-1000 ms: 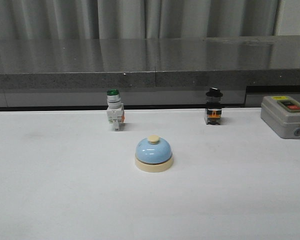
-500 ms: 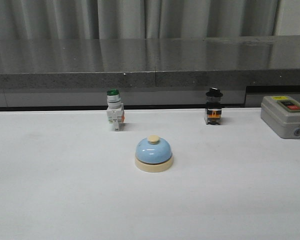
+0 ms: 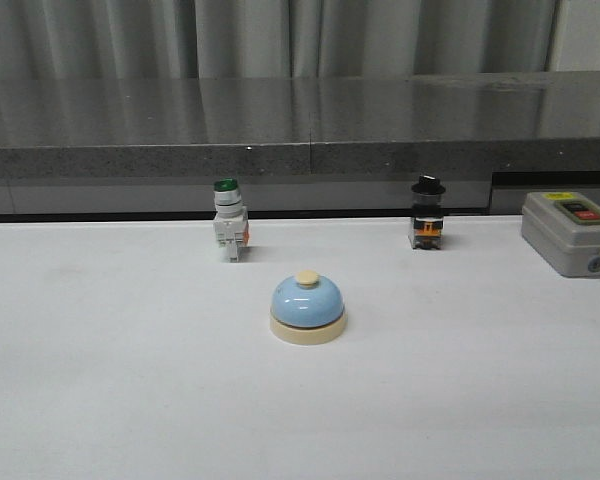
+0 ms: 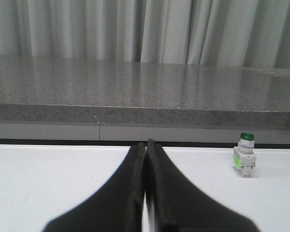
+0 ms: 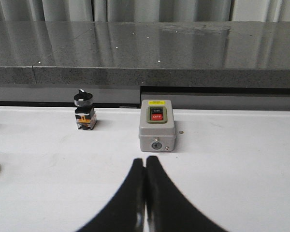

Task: Place and press bell with both arms

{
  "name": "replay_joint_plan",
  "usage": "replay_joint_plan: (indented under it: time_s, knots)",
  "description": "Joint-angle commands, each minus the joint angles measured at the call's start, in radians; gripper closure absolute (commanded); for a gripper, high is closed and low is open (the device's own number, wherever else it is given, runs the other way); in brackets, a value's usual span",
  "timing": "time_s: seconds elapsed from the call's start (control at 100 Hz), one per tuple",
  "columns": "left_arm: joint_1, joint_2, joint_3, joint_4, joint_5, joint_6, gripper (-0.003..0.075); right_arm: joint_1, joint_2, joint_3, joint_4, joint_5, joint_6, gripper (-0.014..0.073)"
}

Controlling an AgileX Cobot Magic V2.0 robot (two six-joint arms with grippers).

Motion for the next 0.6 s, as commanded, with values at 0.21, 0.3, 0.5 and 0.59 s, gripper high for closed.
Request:
replay_joint_plan:
  time_s: [0.21,0.3,0.5,0.59]
  knots:
    - [0.003,-0.031,0.041,0.002,-0.065,-0.013,0.0741,-0.007,-0.019,-0.014,-0.004,-0.083,-0.003,0.0654]
    - [0.003,-0.031,0.041,0.002,-0.065,-0.013,0.0741,-0.007,-0.019,-0.014,-0.004,-0.083,-0.003,0.0654]
    - [0.003,-0.031,0.041,0.002,-0.065,-0.013,0.0741,-0.007,-0.019,-0.014,-0.004,-0.083,-0.003,0.0654]
    - [0.003,-0.031,0.041,0.002,-0.065,-0.013,0.0741,-0.007,-0.019,-0.014,-0.004,-0.083,-0.003,0.0654]
